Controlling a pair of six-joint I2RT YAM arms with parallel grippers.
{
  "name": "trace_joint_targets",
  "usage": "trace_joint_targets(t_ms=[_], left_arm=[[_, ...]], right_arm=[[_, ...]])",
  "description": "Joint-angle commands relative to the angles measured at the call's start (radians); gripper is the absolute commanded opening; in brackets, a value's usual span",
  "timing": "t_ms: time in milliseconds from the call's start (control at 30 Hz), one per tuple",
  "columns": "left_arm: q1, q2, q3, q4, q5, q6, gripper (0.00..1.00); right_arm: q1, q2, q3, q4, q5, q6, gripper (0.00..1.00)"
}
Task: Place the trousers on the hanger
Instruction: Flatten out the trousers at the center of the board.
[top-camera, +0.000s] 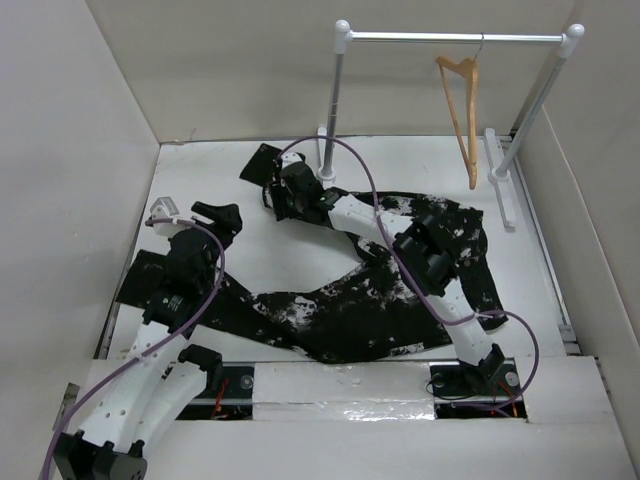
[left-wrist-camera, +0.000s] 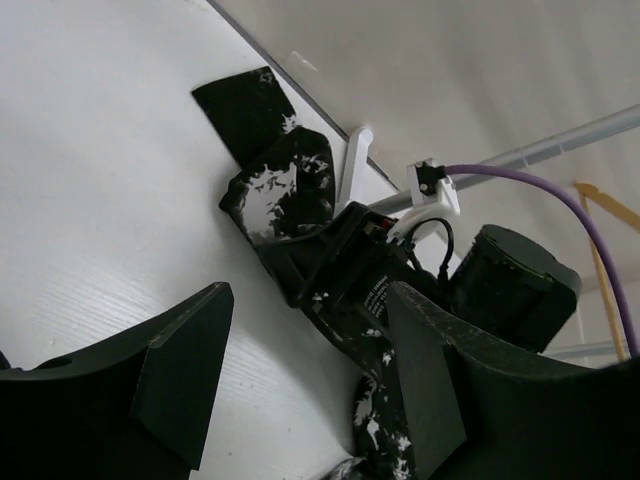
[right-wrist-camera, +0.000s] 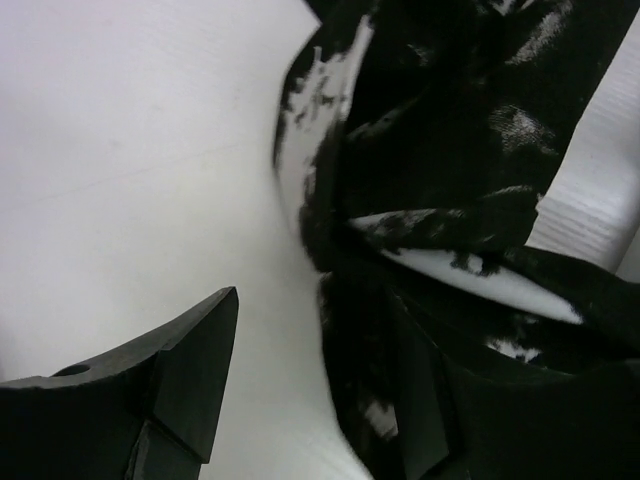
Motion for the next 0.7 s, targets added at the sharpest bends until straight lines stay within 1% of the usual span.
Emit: trace_joint_targets(t_ms=[0, 67, 100, 133, 200, 233, 267, 333, 367, 400, 433, 467, 500, 533, 600, 667], left_arm=[[0.004, 0.024, -0.042, 0.021, 0.010, 0.029, 0.60], [0.004, 0.031, -0.049, 0.020, 0.002, 0.025, 0.60], [0.004, 0.037, -0.051, 0.020, 0.004, 0.022, 0.60], [0.004, 0.037, -0.048, 0.021, 0.008, 0.014, 0.61], [0.004, 0.032, -0.045, 0.024, 0.013, 0.006, 0.63], [0.004, 0.031, -0.046, 0.029, 0.013, 0.003, 0.64], [0.004, 0.026, -0.045, 0.027, -0.002, 0.002, 0.65], [0.004, 0.017, -0.033, 0.021, -0.041, -0.005, 0.67], [0.004, 0.014, -0.033, 0.021, -0.053, -0.015, 0.67], [0.004, 0.005, -0.040, 0.021, -0.064, -0.018, 0.67], [0.004, 0.001, -0.046, 0.021, -0.068, -0.021, 0.68], [0.004, 0.000, -0.052, 0.023, -0.065, -0.021, 0.68], [0.004, 0.006, -0.057, 0.020, -0.059, -0.021, 0.68], [0.004, 0.012, -0.063, 0.020, -0.052, -0.026, 0.69], [0.004, 0.034, -0.095, 0.021, -0.029, -0.037, 0.69], [0.004, 0.050, -0.115, 0.020, -0.015, -0.044, 0.69]], right_arm=[[-0.002, 0.030, 0.098, -0.047, 0.007, -0.010, 0.52], [0.007, 0.027, 0.096, -0.049, -0.025, -0.013, 0.30], [0.007, 0.007, 0.076, -0.020, -0.025, -0.014, 0.07], [0.019, -0.021, 0.047, 0.003, -0.034, -0.039, 0.00], [0.033, -0.128, -0.020, 0.007, -0.097, -0.069, 0.00], [0.048, -0.177, -0.046, 0.008, -0.122, -0.112, 0.00], [0.049, -0.281, -0.092, 0.002, -0.196, -0.134, 0.00], [0.059, -0.391, -0.132, -0.045, -0.263, -0.178, 0.00], [0.059, -0.447, -0.160, -0.050, -0.339, -0.192, 0.00], [0.050, -0.561, -0.230, -0.047, -0.373, -0.200, 0.00], [0.011, -0.615, -0.275, -0.032, -0.399, -0.182, 0.00], [-0.022, -0.663, -0.331, -0.003, -0.471, -0.163, 0.00], [-0.061, -0.729, -0.452, 0.076, -0.520, -0.137, 0.00], [-0.142, -0.743, -0.502, 0.103, -0.560, -0.113, 0.00], [-0.215, -0.727, -0.569, 0.116, -0.637, -0.064, 0.00], [-0.298, -0.644, -0.605, 0.088, -0.707, -0.070, 0.00]])
